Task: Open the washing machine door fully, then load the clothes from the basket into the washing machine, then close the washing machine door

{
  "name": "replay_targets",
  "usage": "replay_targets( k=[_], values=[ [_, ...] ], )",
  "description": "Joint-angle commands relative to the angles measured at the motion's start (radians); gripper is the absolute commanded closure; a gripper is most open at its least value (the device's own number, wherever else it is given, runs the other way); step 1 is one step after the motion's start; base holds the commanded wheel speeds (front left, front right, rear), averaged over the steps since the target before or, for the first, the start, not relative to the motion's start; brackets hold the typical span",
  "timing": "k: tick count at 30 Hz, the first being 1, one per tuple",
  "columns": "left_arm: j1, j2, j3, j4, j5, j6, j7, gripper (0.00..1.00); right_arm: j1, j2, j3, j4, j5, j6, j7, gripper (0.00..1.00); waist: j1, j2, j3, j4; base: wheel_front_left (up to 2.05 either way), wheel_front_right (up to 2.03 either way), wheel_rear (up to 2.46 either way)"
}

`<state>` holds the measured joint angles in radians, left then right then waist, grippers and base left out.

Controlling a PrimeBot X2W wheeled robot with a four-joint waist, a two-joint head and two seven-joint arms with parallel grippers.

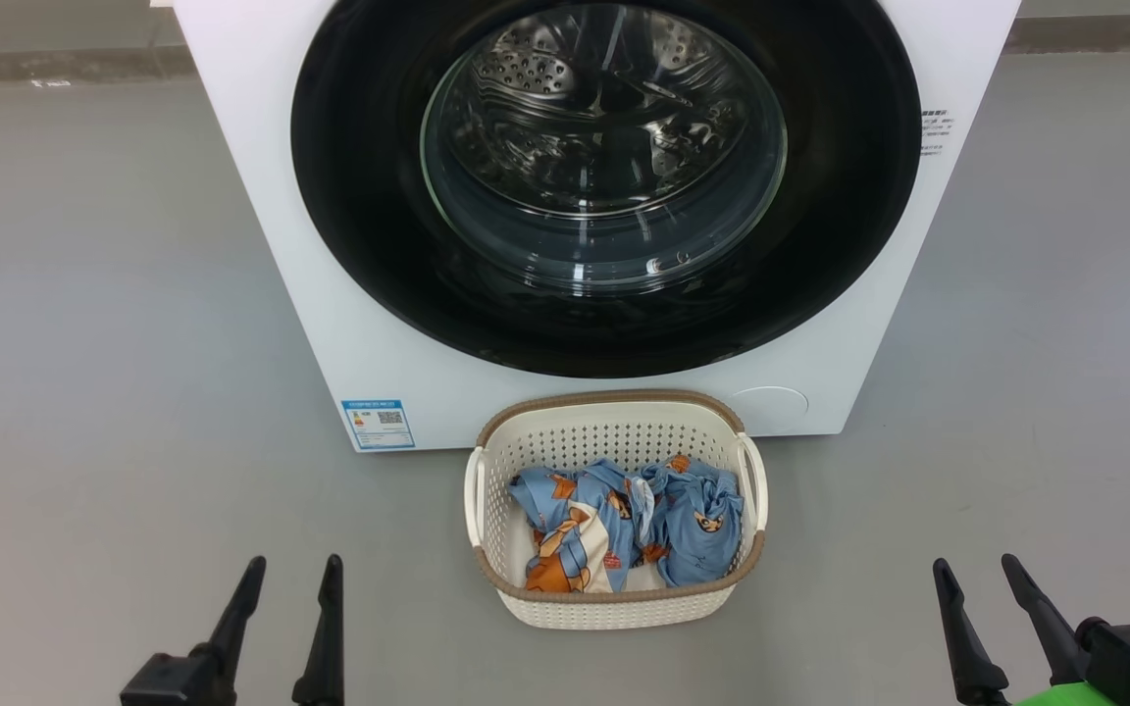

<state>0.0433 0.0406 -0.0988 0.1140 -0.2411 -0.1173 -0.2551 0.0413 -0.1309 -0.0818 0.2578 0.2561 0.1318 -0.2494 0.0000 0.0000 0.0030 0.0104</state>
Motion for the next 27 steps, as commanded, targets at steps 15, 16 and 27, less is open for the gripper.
replay_targets(
  k=[15,16,27],
  values=[
    [-0.022,0.01,0.028,-0.015,0.059,0.019,-0.007,0.0,-0.013,-0.009,0.012,-0.026,-0.004,-0.001,-0.012,0.0,0.0,0.0,0.0,0.0,0.51,0.51,-1.01],
    [-0.022,0.01,0.028,-0.015,0.059,0.019,-0.007,0.0,-0.013,-0.009,0.012,-0.027,-0.004,-0.001,-0.012,0.0,0.0,0.0,0.0,0.0,1.13,1.13,-2.26],
    [-0.026,0.01,0.027,-0.018,0.053,0.017,-0.007,0.0,-0.016,-0.012,0.013,-0.024,-0.002,-0.001,-0.012,0.0,0.0,0.0,0.004,0.0,1.23,1.23,-2.46]
  ],
)
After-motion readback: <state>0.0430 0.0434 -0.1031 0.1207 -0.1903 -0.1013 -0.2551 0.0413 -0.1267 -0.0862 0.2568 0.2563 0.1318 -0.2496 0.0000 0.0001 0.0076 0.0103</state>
